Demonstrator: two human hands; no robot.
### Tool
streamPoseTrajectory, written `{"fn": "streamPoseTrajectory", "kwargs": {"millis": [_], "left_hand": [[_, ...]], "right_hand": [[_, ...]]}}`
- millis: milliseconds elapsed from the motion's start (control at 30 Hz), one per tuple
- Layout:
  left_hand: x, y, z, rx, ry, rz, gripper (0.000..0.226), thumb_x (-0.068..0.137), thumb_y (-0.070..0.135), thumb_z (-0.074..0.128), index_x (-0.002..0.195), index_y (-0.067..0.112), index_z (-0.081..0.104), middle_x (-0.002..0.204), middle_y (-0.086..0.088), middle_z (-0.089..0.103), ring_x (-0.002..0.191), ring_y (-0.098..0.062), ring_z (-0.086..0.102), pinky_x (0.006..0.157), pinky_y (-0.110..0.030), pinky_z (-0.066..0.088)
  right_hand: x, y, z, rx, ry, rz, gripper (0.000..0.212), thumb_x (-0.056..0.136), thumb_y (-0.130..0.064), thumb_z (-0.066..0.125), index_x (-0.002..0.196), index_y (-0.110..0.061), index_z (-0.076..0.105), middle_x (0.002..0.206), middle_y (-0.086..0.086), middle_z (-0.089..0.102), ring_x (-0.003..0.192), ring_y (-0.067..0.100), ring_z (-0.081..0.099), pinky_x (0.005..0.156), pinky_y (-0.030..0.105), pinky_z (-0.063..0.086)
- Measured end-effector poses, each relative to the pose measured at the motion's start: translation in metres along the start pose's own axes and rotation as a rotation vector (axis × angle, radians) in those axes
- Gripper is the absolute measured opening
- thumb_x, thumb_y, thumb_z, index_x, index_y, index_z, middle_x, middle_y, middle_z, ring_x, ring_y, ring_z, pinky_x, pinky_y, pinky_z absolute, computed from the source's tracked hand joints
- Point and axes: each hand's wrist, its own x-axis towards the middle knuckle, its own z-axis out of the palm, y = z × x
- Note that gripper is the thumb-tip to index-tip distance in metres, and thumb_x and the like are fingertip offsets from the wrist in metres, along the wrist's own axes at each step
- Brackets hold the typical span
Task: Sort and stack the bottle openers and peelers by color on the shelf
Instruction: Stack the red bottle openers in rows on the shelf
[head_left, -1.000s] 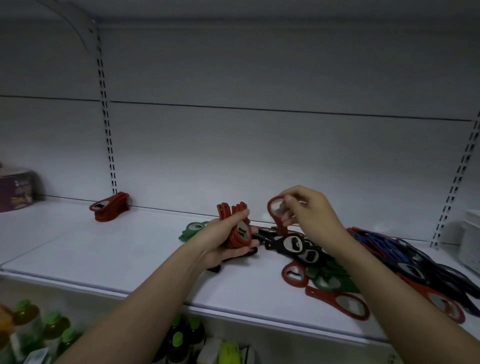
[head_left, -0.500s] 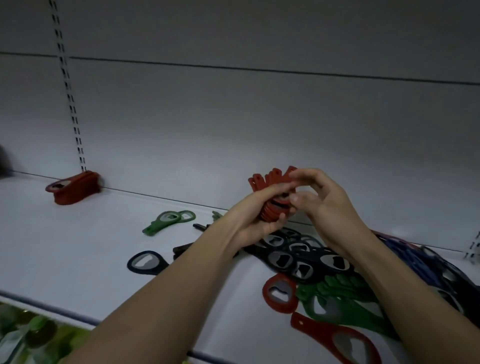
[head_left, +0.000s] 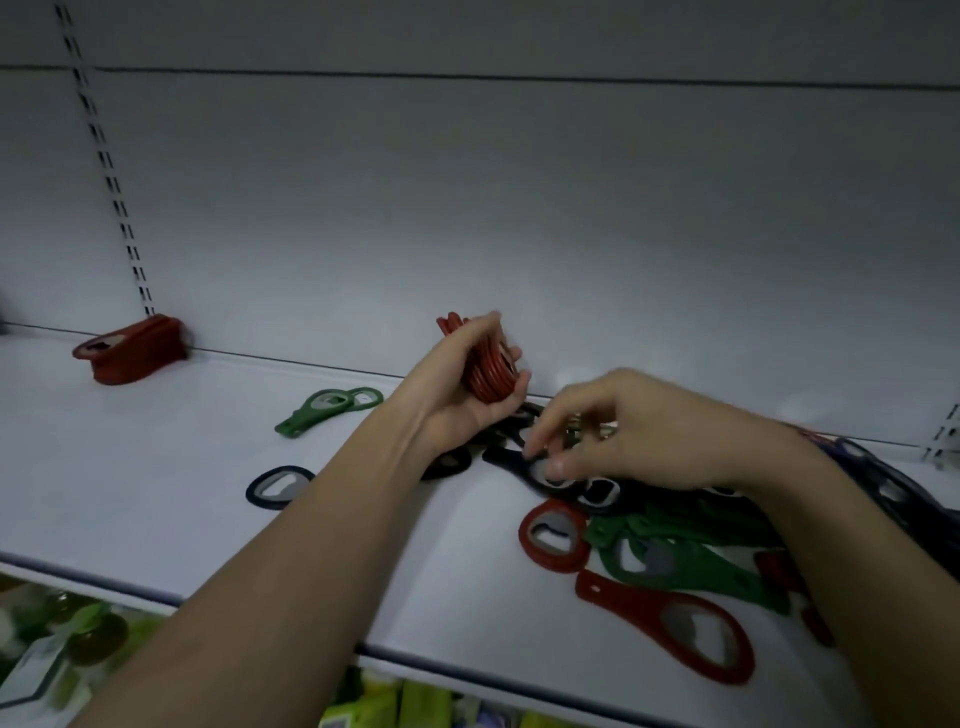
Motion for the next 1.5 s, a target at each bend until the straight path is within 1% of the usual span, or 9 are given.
{"fn": "streamPoseTrajectory", "kwargs": {"millis": [267, 400, 467, 600, 767, 967, 1167, 1367, 1500], "left_hand": [[-0.001, 0.003, -0.004, -0.149, 0.004, 0.118, 0.021, 0.099, 0.012, 0.055, 0.119, 0.010, 0.058, 0.114, -0.014, 0.066, 0.103, -0.034, 0.063, 0.077, -0.048, 0.059], [-0.004, 0.004, -0.007, -0.087, 0.005, 0.087, 0.020, 0.098, 0.014, 0.057, 0.116, 0.008, 0.062, 0.120, -0.011, 0.069, 0.110, -0.037, 0.065, 0.064, -0.038, 0.062], [-0.007, 0.005, -0.007, -0.048, -0.020, 0.059, 0.013, 0.097, 0.015, 0.059, 0.103, 0.007, 0.066, 0.116, -0.011, 0.071, 0.109, -0.036, 0.067, 0.070, -0.037, 0.062], [-0.008, 0.008, -0.007, -0.004, -0.042, 0.049, 0.017, 0.091, 0.017, 0.065, 0.083, 0.007, 0.077, 0.100, -0.011, 0.072, 0.082, -0.024, 0.072, 0.082, -0.037, 0.058], [-0.009, 0.005, -0.007, 0.023, -0.047, 0.089, 0.041, 0.073, 0.010, 0.076, 0.113, 0.013, 0.065, 0.104, -0.013, 0.070, 0.086, -0.025, 0.072, 0.055, -0.027, 0.057], [-0.015, -0.003, 0.003, 0.237, -0.217, 0.219, 0.042, 0.077, 0.008, 0.072, 0.116, 0.018, 0.061, 0.110, -0.004, 0.070, 0.104, -0.023, 0.068, 0.067, -0.032, 0.057], [-0.013, -0.014, 0.008, 0.465, -0.259, 0.223, 0.041, 0.085, 0.014, 0.073, 0.123, 0.025, 0.060, 0.122, -0.006, 0.069, 0.100, -0.018, 0.069, 0.074, -0.030, 0.057], [-0.013, -0.014, 0.007, 0.371, -0.160, 0.239, 0.032, 0.088, 0.013, 0.070, 0.120, 0.010, 0.063, 0.113, -0.003, 0.073, 0.096, -0.022, 0.072, 0.067, -0.032, 0.058], [-0.010, -0.006, 0.002, 0.134, -0.046, 0.274, 0.022, 0.089, 0.005, 0.064, 0.110, 0.012, 0.061, 0.111, -0.007, 0.073, 0.098, -0.026, 0.072, 0.069, -0.039, 0.059]], "right_hand": [[0.006, -0.004, 0.024, -0.235, -0.225, 0.035, 0.022, 0.085, -0.039, 0.073, 0.105, -0.047, 0.067, 0.109, -0.029, 0.042, 0.106, -0.002, 0.047, 0.097, 0.027, 0.046], [0.009, -0.006, 0.026, -0.139, -0.127, -0.023, 0.012, 0.087, -0.033, 0.072, 0.096, -0.037, 0.067, 0.092, -0.029, 0.055, 0.082, -0.005, 0.054, 0.076, 0.017, 0.048], [0.008, -0.010, 0.023, -0.002, -0.026, -0.039, 0.008, 0.088, -0.028, 0.070, 0.091, -0.034, 0.065, 0.074, -0.021, 0.059, 0.063, -0.001, 0.054, 0.062, 0.019, 0.047], [0.008, -0.011, 0.016, 0.385, 0.322, -0.067, 0.016, 0.092, -0.011, 0.063, 0.100, -0.025, 0.063, 0.086, 0.000, 0.070, 0.075, 0.019, 0.067, 0.069, 0.027, 0.058], [0.012, 0.005, 0.005, 0.902, 0.692, 0.027, 0.039, 0.097, 0.000, 0.053, 0.125, -0.026, 0.062, 0.089, 0.010, 0.068, 0.073, 0.022, 0.070, 0.068, 0.025, 0.058], [0.021, 0.010, 0.009, 1.542, 0.747, 0.112, 0.027, 0.097, 0.003, 0.050, 0.123, 0.001, 0.057, 0.108, 0.020, 0.068, 0.084, 0.023, 0.075, 0.063, 0.021, 0.059], [0.026, 0.004, 0.030, 0.817, 0.709, 0.340, 0.019, 0.092, -0.026, 0.067, 0.104, -0.012, 0.063, 0.087, 0.008, 0.069, 0.050, 0.011, 0.057, 0.044, 0.022, 0.046], [0.021, 0.010, 0.021, 0.429, 0.687, 0.263, 0.023, 0.088, -0.038, 0.069, 0.100, -0.024, 0.056, 0.101, 0.000, 0.062, 0.065, 0.007, 0.055, 0.059, 0.025, 0.044], [0.002, -0.011, 0.006, 0.195, 0.134, 0.045, 0.011, 0.085, -0.031, 0.073, 0.094, -0.030, 0.069, 0.086, -0.019, 0.068, 0.057, -0.002, 0.058, 0.057, 0.012, 0.045]]}}
